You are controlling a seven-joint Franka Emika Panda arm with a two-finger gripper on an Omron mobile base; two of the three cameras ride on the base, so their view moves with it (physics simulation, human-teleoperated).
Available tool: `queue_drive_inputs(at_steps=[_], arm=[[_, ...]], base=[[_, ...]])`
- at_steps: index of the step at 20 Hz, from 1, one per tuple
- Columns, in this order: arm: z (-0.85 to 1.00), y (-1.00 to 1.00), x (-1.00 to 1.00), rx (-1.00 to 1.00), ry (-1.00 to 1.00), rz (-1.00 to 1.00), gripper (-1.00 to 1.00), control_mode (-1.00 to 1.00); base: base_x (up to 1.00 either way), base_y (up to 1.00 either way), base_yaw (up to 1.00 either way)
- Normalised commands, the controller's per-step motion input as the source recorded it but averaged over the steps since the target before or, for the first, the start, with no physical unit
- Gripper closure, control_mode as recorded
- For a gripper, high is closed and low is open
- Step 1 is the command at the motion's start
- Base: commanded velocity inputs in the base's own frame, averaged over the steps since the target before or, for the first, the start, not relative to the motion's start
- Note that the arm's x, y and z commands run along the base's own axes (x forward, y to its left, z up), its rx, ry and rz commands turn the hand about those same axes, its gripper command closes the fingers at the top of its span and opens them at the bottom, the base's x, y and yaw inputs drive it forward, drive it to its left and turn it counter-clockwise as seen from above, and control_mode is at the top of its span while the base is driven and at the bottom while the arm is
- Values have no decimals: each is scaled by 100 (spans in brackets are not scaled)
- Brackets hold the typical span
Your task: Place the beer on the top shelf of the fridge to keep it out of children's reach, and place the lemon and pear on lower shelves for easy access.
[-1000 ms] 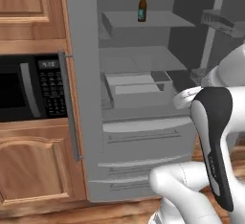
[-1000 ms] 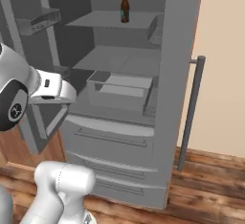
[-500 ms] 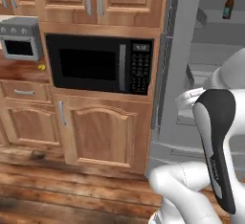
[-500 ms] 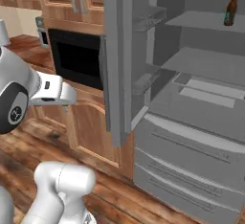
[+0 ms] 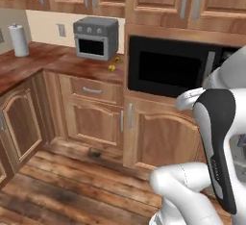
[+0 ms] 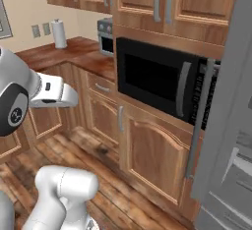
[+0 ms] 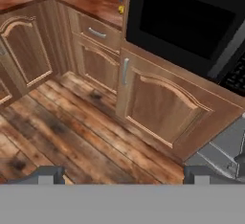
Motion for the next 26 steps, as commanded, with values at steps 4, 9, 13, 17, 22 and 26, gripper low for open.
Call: queue_drive_inputs(at_steps=[4, 9, 13, 17, 22, 26], arm=[[0, 0, 0, 0, 0, 0, -100, 100], [0, 0, 0, 0, 0, 0, -100, 100], [0, 0, 0, 0, 0, 0, -100, 100], [0, 0, 0, 0, 0, 0, -100, 100], [0, 0, 0, 0, 0, 0, -100, 100], [0, 0, 0, 0, 0, 0, -100, 100]], base=[[100, 64, 19], [99, 48, 2], [92, 42, -8], [84, 39, -18], [69, 29, -25], [62, 14, -28]])
